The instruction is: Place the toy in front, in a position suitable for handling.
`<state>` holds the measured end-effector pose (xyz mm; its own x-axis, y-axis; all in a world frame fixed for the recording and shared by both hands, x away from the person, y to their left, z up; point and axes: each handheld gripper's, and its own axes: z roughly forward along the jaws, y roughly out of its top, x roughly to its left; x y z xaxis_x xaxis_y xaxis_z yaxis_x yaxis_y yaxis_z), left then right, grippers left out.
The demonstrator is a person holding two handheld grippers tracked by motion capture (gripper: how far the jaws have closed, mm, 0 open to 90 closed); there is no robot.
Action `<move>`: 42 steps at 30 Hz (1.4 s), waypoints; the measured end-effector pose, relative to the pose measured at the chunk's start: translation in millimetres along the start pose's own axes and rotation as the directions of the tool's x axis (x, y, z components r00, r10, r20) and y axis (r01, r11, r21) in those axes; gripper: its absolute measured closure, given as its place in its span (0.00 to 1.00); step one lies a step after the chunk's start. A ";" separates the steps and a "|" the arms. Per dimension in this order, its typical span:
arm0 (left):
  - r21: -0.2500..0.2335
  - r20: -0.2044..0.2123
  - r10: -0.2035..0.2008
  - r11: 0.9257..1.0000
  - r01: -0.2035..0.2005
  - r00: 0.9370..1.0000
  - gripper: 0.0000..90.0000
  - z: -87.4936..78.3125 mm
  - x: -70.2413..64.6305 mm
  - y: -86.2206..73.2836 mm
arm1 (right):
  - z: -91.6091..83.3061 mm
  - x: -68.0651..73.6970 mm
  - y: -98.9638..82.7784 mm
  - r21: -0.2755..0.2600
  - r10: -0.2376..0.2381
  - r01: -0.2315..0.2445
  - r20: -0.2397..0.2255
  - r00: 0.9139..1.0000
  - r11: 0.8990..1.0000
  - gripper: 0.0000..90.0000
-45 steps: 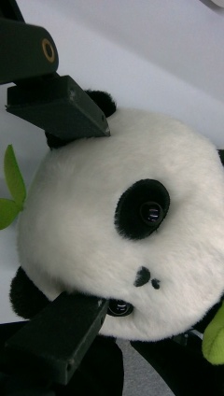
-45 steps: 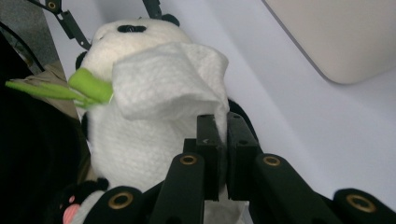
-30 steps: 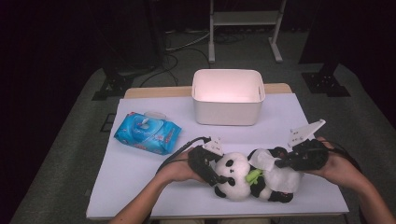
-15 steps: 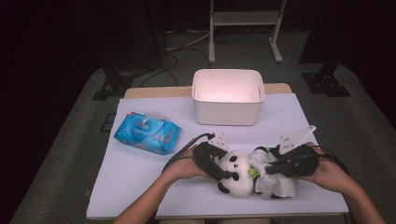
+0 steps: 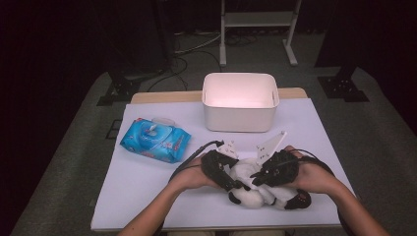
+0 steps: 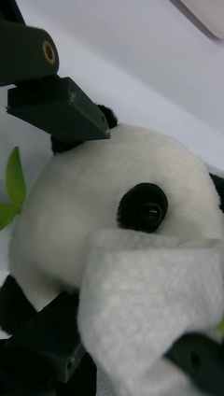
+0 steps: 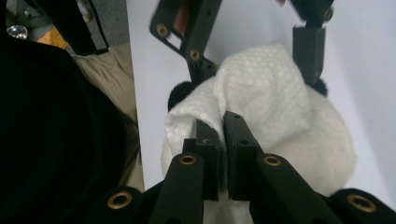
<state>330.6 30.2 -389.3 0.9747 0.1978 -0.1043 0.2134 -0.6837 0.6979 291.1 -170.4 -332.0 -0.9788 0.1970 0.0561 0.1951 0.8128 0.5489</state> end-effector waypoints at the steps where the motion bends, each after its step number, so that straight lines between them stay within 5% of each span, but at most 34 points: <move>1: -0.004 0.003 0.003 1.000 -0.003 1.000 0.19 -1.7 -0.1 -2.0 | 0.9 -1.0 -1.1 0.000 0.003 -0.003 -0.004 1.000 1.000 0.94; 7: -0.005 0.023 0.003 1.000 -0.002 1.000 0.23 -7.4 2.7 -14.6 | -2.1 -1.9 -7.9 -0.016 0.033 -0.034 -0.013 0.999 0.999 0.94; 24: -0.001 0.023 0.017 1.000 -0.017 1.000 0.23 -3.6 3.5 -11.8 | 16.9 5.7 4.9 0.011 -0.012 0.013 -0.037 0.999 1.000 0.94; 42: 0.009 0.058 0.059 0.998 -0.060 0.997 0.22 -4.1 -0.1 -7.5 | -27.1 -19.2 -13.9 -0.057 0.073 -0.069 0.064 0.995 0.996 0.94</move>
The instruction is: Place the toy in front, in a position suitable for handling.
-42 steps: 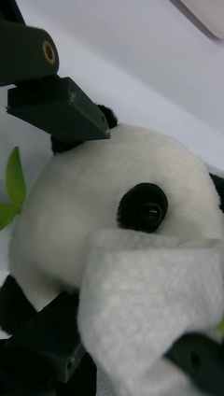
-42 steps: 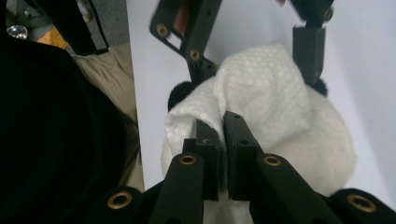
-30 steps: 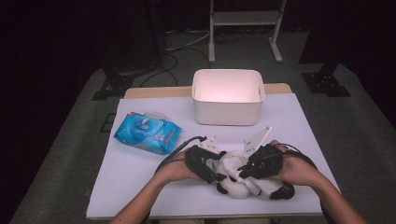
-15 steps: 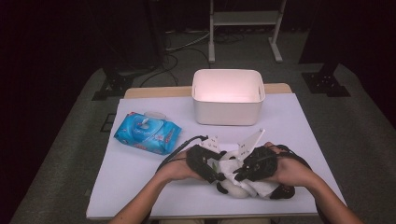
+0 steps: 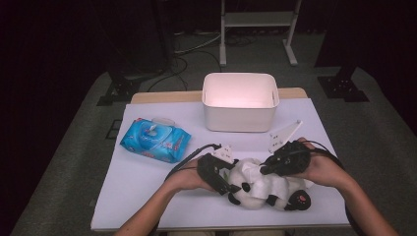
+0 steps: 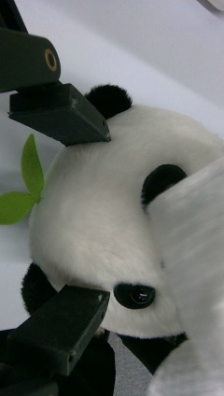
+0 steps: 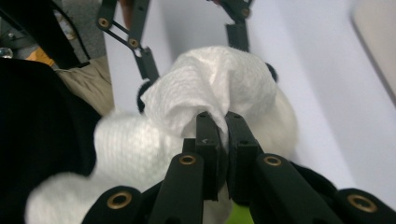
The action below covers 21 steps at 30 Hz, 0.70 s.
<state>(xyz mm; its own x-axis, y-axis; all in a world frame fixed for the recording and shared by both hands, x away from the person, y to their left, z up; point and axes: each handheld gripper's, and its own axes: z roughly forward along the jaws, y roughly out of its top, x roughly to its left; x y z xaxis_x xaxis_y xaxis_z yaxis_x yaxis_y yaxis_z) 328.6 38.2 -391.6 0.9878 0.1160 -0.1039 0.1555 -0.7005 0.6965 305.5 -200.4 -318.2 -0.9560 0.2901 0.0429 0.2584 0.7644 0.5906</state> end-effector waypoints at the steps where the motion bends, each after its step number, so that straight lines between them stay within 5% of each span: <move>1: -0.006 0.001 0.001 1.000 -0.001 1.000 0.22 -1.6 0.4 1.2 | -3.0 -2.0 -2.1 -0.004 0.006 -0.006 0.006 1.000 1.000 0.94; 13: -0.023 -0.013 0.015 1.000 -0.015 1.000 0.25 -11.5 6.8 20.8 | -32.3 -25.4 -36.1 -0.005 0.106 -0.106 0.085 0.991 0.994 0.94; 21: -0.026 0.019 -0.009 1.000 0.009 1.000 0.26 -3.0 13.4 21.5 | -24.0 -26.4 -47.4 0.013 0.121 -0.122 0.069 0.990 0.992 0.94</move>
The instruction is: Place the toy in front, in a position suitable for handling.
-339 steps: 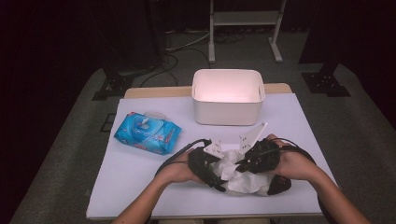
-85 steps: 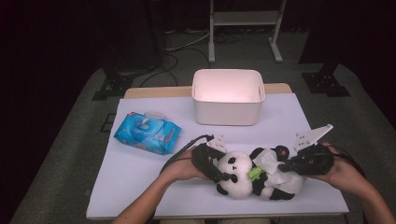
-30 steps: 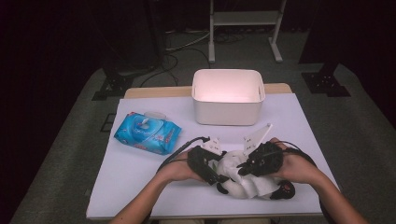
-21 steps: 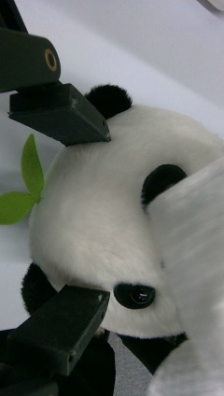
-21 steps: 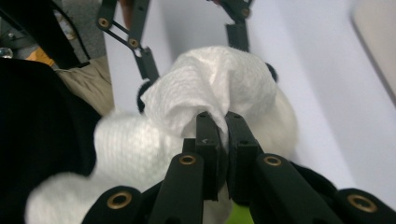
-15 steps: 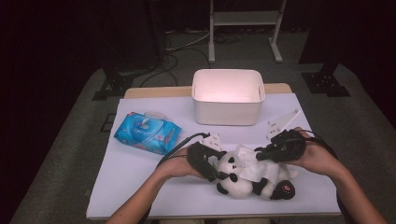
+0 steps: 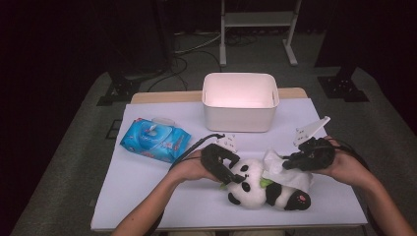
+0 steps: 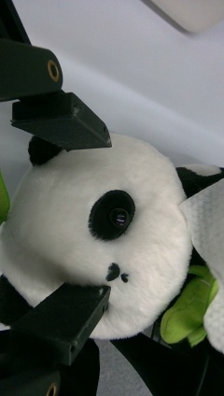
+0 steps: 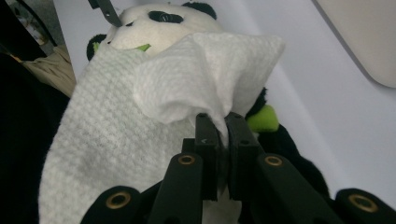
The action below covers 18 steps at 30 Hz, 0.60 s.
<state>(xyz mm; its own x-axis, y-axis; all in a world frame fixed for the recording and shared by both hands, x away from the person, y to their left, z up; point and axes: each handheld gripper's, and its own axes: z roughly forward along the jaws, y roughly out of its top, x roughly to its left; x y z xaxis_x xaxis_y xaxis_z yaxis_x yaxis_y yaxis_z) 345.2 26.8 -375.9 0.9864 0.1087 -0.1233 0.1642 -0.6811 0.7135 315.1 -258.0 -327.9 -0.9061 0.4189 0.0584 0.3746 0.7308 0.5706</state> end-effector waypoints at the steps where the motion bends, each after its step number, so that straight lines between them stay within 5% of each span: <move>1: 0.003 0.011 -0.006 1.000 0.006 1.000 0.26 0.6 0.4 -0.7 | 1.9 0.5 0.3 -0.004 -0.002 0.002 -0.009 1.000 1.000 0.94; 18: -0.015 0.056 -0.007 1.000 0.008 0.998 0.21 -1.2 -9.4 0.4 | 14.3 26.0 -8.8 -0.039 -0.054 0.053 -0.040 0.998 0.998 0.94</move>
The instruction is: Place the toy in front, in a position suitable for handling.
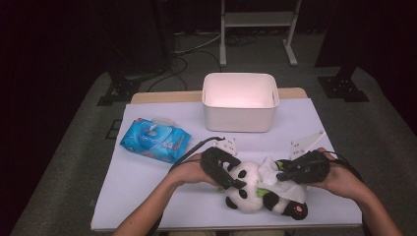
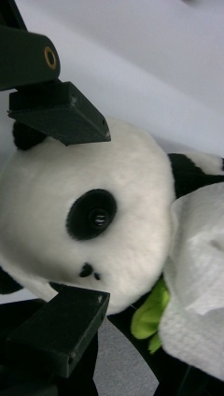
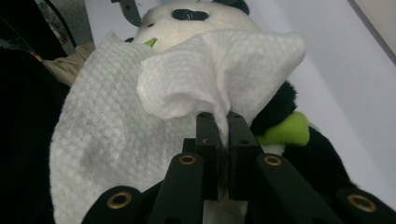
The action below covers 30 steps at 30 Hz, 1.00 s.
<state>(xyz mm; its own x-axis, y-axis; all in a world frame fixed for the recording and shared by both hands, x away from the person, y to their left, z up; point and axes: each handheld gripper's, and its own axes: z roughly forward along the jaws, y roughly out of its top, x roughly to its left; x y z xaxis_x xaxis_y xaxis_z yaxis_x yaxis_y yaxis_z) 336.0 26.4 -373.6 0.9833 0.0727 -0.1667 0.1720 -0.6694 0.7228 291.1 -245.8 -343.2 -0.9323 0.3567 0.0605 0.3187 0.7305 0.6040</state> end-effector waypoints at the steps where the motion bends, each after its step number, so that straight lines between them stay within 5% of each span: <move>1: -0.001 0.001 0.005 1.000 -0.005 1.000 0.21 0.6 -0.3 1.0 | 0.4 1.9 -1.2 -0.001 -0.004 0.004 -0.003 1.000 1.000 0.94; 8: 0.007 0.027 0.008 1.000 -0.008 1.000 0.21 6.5 -3.7 2.0 | -0.3 11.0 -4.0 0.005 -0.019 0.019 -0.005 1.000 1.000 0.94; 14: 0.024 0.008 0.016 1.000 -0.016 1.000 0.21 10.2 -5.5 1.0 | -2.5 8.3 8.0 0.004 -0.040 0.040 0.020 0.999 0.999 0.94; 18: 0.009 0.021 0.030 1.000 -0.030 0.999 0.21 10.5 -7.5 0.9 | -0.2 5.7 18.6 -0.042 -0.045 0.045 0.003 0.999 0.998 0.94; 24: 0.023 0.002 0.048 0.999 -0.048 0.999 0.20 4.7 -10.1 2.4 | 31.0 17.5 34.5 0.093 -0.125 0.124 0.003 0.992 0.988 0.94; 30: -0.002 -0.013 0.035 0.999 -0.035 0.999 0.18 -6.6 -4.8 5.8 | 29.9 24.4 26.4 0.069 -0.117 0.118 -0.019 0.993 0.991 0.94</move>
<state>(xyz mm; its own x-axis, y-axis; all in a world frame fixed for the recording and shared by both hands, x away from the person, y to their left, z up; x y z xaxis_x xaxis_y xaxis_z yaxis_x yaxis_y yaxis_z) 332.7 27.0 -364.2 0.9894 0.0587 -0.1328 0.1376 -0.6699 0.7296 281.9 -200.5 -349.5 -0.9662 0.2577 0.0042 0.2173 0.8058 0.5509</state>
